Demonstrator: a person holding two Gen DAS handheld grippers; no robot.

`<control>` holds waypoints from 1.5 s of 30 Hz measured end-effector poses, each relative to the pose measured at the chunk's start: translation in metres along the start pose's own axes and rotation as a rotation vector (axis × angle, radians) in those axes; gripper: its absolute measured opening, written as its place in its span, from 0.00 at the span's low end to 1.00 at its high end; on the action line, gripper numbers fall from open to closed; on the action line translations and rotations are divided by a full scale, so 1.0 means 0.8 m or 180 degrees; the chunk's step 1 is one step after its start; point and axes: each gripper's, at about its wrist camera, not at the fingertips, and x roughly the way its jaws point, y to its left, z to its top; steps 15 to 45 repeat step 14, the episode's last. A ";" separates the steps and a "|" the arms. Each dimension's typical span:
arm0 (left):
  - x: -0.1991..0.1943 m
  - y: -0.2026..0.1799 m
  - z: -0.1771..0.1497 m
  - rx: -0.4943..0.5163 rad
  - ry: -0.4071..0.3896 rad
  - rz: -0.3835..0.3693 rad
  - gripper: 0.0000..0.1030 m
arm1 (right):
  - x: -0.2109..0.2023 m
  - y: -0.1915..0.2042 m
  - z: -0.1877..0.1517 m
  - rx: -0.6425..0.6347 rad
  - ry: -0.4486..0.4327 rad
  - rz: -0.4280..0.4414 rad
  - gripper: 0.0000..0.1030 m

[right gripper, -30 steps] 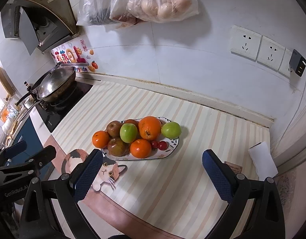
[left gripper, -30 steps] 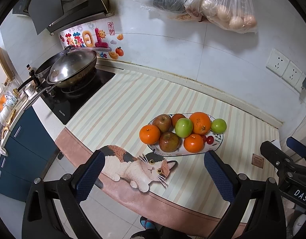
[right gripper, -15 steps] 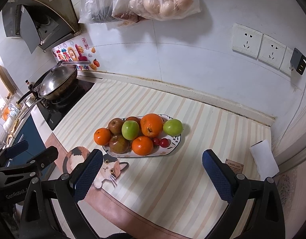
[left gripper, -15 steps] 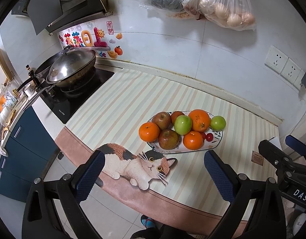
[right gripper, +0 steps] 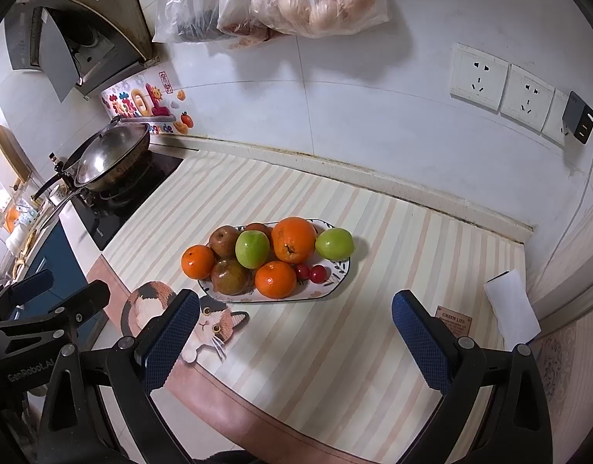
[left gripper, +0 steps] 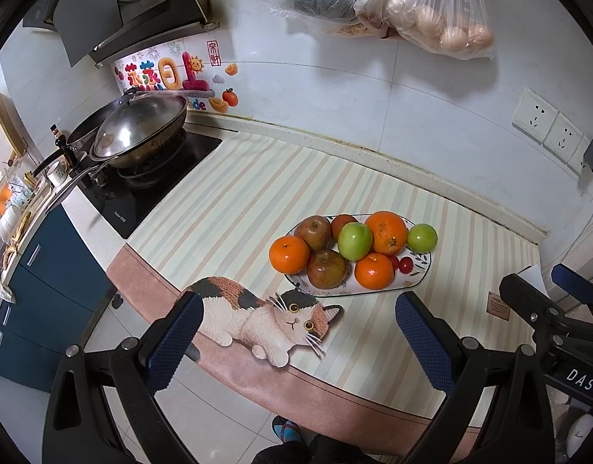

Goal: Organize fruits

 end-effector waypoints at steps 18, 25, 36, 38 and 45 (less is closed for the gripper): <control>-0.003 0.001 0.000 0.0033 -0.0027 -0.0021 0.99 | -0.003 0.000 0.001 0.0003 -0.0019 0.0002 0.99; -0.003 0.001 0.000 0.0033 -0.0027 -0.0021 0.99 | -0.003 0.000 0.001 0.0003 -0.0019 0.0002 0.99; -0.003 0.001 0.000 0.0033 -0.0027 -0.0021 0.99 | -0.003 0.000 0.001 0.0003 -0.0019 0.0002 0.99; -0.003 0.001 0.000 0.0033 -0.0027 -0.0021 0.99 | -0.003 0.000 0.001 0.0003 -0.0019 0.0002 0.99; -0.003 0.001 0.000 0.0033 -0.0027 -0.0021 0.99 | -0.003 0.000 0.001 0.0003 -0.0019 0.0002 0.99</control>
